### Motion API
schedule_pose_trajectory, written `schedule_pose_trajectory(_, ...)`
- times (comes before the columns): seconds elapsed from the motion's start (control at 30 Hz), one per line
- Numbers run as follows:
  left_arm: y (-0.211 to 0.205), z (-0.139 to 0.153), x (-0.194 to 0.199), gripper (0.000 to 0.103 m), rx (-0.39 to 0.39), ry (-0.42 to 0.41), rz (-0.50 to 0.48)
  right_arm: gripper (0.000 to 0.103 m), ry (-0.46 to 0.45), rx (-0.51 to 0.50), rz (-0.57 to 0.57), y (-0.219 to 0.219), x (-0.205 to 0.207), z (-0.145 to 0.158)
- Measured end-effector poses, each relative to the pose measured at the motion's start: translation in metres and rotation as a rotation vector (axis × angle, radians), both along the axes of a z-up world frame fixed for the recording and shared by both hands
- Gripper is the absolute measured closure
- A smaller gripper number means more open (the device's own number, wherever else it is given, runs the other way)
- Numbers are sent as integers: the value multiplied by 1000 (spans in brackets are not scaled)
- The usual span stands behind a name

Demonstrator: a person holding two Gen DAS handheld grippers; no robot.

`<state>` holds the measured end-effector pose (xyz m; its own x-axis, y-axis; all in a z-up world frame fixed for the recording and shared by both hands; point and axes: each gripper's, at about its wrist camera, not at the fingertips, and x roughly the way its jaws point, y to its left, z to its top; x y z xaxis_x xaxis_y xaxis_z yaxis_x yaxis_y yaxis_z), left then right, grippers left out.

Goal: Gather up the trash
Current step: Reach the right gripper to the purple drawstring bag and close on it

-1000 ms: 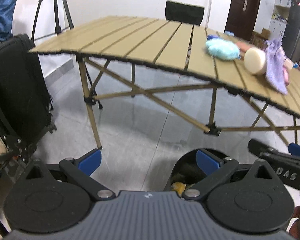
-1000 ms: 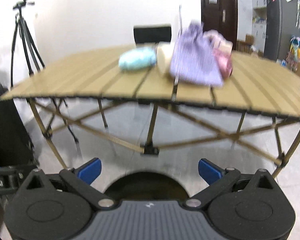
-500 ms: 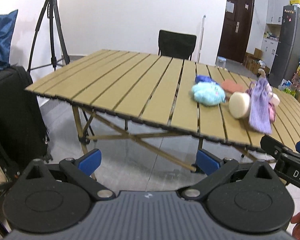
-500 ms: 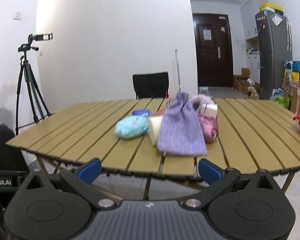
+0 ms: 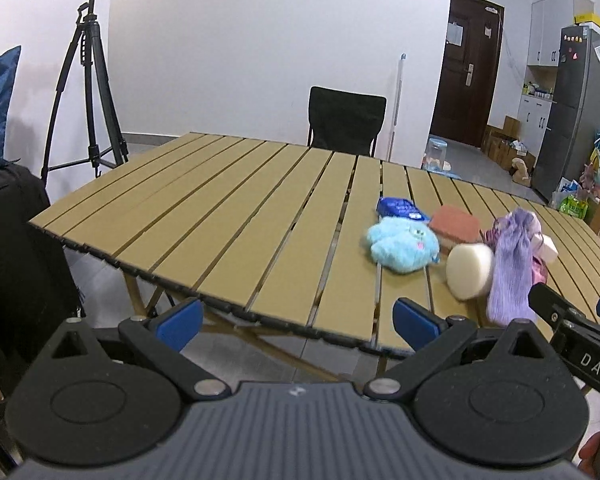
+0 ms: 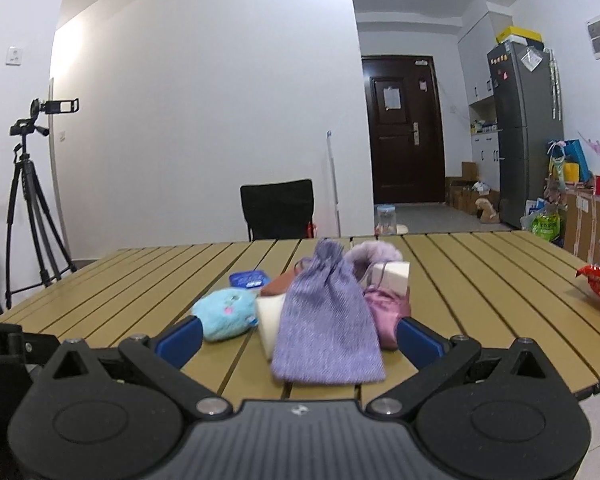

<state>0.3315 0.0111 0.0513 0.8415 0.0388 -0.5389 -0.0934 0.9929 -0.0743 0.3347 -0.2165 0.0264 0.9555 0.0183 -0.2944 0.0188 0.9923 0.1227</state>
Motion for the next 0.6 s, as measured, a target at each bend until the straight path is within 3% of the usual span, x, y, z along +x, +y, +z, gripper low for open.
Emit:
schedule_pose_trajectory(0.4, -3, -2, 43, 0, -34, 5, 8, 0, -40, -15, -24, -8, 29, -12)
schedule_pose_trajectory(0.6, 6, -11, 56, 0, -58, 27, 51, 0, -36, -86, -27, 0, 41, -25)
